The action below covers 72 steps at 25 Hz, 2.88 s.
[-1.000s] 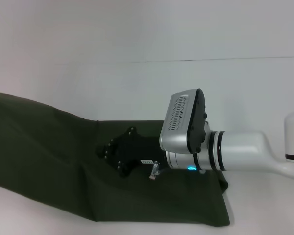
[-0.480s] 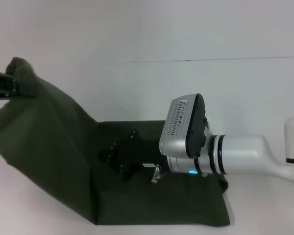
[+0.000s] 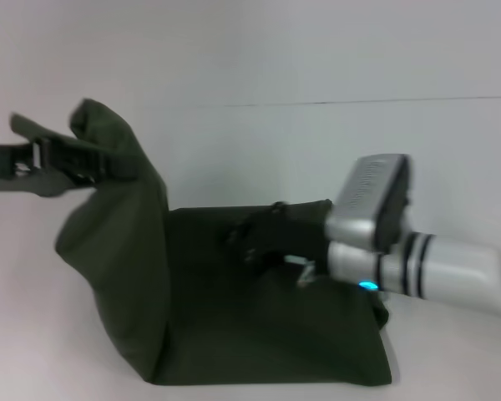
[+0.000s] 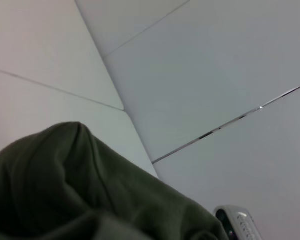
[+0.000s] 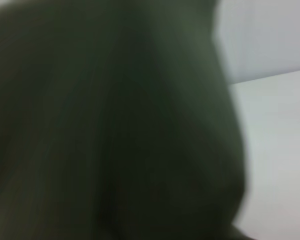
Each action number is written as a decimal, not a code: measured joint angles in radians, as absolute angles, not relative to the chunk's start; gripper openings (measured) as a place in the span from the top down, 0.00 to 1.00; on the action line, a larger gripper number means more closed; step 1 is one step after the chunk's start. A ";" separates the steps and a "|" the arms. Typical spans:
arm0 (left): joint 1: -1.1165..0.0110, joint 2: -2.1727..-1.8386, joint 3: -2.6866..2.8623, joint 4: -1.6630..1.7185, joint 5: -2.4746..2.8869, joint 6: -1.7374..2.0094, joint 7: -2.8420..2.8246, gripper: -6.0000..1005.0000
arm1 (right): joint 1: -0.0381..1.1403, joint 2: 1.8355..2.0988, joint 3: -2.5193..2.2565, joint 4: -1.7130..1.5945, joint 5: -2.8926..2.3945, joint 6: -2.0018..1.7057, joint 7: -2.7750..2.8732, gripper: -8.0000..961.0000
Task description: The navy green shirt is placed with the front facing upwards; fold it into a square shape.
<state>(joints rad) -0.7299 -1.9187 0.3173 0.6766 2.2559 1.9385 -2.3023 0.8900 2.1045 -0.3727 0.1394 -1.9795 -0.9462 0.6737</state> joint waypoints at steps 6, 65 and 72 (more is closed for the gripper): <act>-0.724 -1.967 0.329 0.633 2.246 1.883 -2.286 0.92 | 0.744 2.100 -0.208 0.047 -1.977 -1.055 0.679 0.99; -0.539 -2.110 0.427 0.687 2.201 1.793 -1.680 0.09 | 0.602 2.088 -0.389 -0.430 -1.950 -1.549 1.133 0.59; -0.463 -2.143 0.543 0.795 2.212 1.759 -1.451 0.08 | 0.579 2.088 -0.575 -0.577 -1.950 -1.638 1.286 0.34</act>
<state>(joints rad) -0.4628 -2.1434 0.5425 0.7952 2.2118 1.7592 -1.4507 0.5788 2.0878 -0.5755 -0.5773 -1.9502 -1.6376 1.2859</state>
